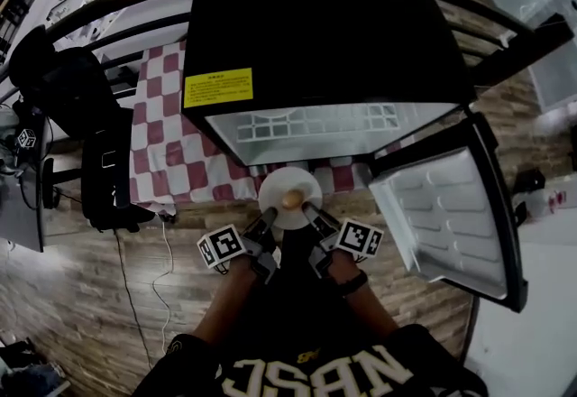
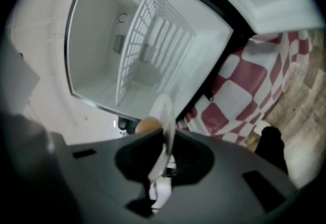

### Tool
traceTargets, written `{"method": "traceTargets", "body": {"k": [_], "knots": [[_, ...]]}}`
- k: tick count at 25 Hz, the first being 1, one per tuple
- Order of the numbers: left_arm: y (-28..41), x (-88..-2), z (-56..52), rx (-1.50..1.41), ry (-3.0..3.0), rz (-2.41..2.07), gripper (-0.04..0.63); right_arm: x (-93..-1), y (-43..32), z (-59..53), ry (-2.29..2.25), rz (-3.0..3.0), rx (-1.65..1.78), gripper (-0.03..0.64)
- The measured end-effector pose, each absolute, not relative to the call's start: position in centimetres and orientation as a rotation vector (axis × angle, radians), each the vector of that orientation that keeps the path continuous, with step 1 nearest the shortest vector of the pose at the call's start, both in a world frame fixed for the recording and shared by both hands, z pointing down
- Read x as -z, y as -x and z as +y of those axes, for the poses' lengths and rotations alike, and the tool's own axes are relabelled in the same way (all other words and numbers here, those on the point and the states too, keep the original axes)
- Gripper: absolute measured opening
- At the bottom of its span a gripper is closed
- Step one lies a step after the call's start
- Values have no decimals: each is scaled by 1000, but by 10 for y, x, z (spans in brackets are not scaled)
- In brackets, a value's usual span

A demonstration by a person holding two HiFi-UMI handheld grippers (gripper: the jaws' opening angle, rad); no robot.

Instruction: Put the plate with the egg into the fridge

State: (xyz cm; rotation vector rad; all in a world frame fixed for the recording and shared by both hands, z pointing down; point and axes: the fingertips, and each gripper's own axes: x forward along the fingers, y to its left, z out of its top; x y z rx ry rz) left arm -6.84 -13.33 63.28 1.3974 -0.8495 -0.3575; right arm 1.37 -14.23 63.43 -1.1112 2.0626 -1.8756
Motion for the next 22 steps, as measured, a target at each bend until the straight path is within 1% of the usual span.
{"method": "traceTargets", "body": {"k": [6,22], "knots": [[70,-660,-159,392,-1352,-919,32,-660,-14,-172,1103,2063,1873,38],[73,-699,-220,463,-1296,-1013,32,-700,-16,-240,1175,1958,1851,38]]}}
